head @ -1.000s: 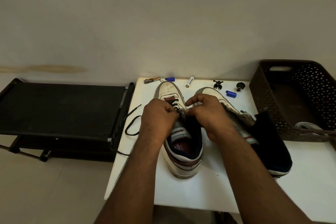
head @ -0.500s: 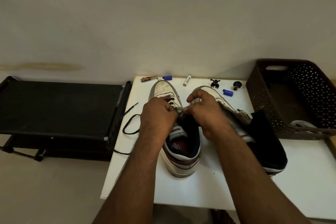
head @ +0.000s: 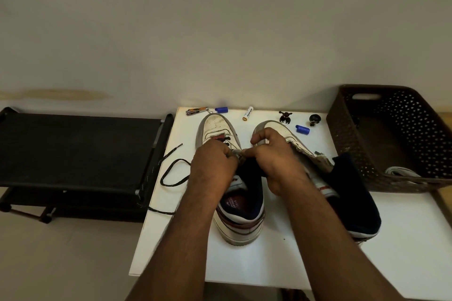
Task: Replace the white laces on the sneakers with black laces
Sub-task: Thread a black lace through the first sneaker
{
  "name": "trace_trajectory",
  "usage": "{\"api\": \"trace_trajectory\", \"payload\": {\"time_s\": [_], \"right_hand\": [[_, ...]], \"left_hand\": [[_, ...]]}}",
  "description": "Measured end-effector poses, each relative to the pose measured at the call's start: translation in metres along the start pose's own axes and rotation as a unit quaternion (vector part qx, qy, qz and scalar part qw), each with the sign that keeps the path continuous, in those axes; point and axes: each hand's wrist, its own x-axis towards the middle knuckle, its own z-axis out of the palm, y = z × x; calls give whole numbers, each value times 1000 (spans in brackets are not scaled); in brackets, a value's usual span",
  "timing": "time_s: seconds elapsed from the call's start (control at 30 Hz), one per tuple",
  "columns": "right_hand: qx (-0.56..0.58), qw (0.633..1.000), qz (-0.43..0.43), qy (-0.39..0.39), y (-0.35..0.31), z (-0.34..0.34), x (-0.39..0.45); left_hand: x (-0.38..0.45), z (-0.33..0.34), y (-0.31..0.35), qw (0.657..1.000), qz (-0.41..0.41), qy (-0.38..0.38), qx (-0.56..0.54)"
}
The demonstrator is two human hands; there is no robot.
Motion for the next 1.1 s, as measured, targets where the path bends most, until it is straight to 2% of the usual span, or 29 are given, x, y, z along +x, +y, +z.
{"api": "trace_trajectory", "payload": {"time_s": [0.2, 0.37, 0.43, 0.53, 0.6, 0.67, 0.7, 0.73, 0.77, 0.8, 0.83, 0.87, 0.9, 0.93, 1.0, 1.03, 1.07, 1.1], "right_hand": [[37, 999, 23, -18, -8, -5, -5], [-11, 999, -2, -50, -6, -8, -9], [7, 999, -29, -29, -5, -6, -9], [83, 991, -94, 53, -6, 2, -8], [255, 959, -112, 54, -18, 2, -11], [442, 886, -138, 8, -35, -8, -17], [482, 860, -165, -8, -43, -17, -19], [482, 854, -197, -16, -48, -26, -22], [434, 870, -232, -13, -51, -35, -23], [329, 906, -267, -3, -50, -42, -23], [171, 940, -296, 12, -49, -45, -23], [-18, 949, -312, 28, -43, -46, -19], [-192, 932, -306, 20, -35, -44, -13], [-335, 898, -285, -3, -26, -40, -8], [-546, 799, -250, -43, -12, -28, -1], [-601, 759, -246, -48, -9, -22, 0], [-618, 744, -250, -46, -8, -18, -1], [-596, 758, -260, -43, -10, -17, -2]], "left_hand": [[2, 3, 0, 1000, -15, 1, 10], [-1, 3, 0, 999, -2, 51, 7], [0, 1, -3, 998, 16, 62, -14], [3, -3, -10, 995, 35, 62, -67], [5, -5, -13, 994, 35, 32, -102], [6, -5, -15, 991, 35, 13, -130], [6, -5, -16, 990, 33, 14, -139], [6, -4, -16, 989, 31, 17, -145], [6, -3, -16, 989, 30, 22, -146], [6, -3, -16, 989, 32, 27, -141], [7, -2, -16, 990, 34, 32, -129], [7, -1, -15, 992, 38, 39, -114], [7, -1, -15, 993, 42, 47, -98], [7, -2, -14, 994, 48, 54, -81], [7, -2, -13, 994, 59, 64, -66], [7, -2, -12, 994, 64, 64, -67], [7, -2, -13, 993, 68, 65, -70], [7, -3, -14, 993, 71, 64, -73]]}}
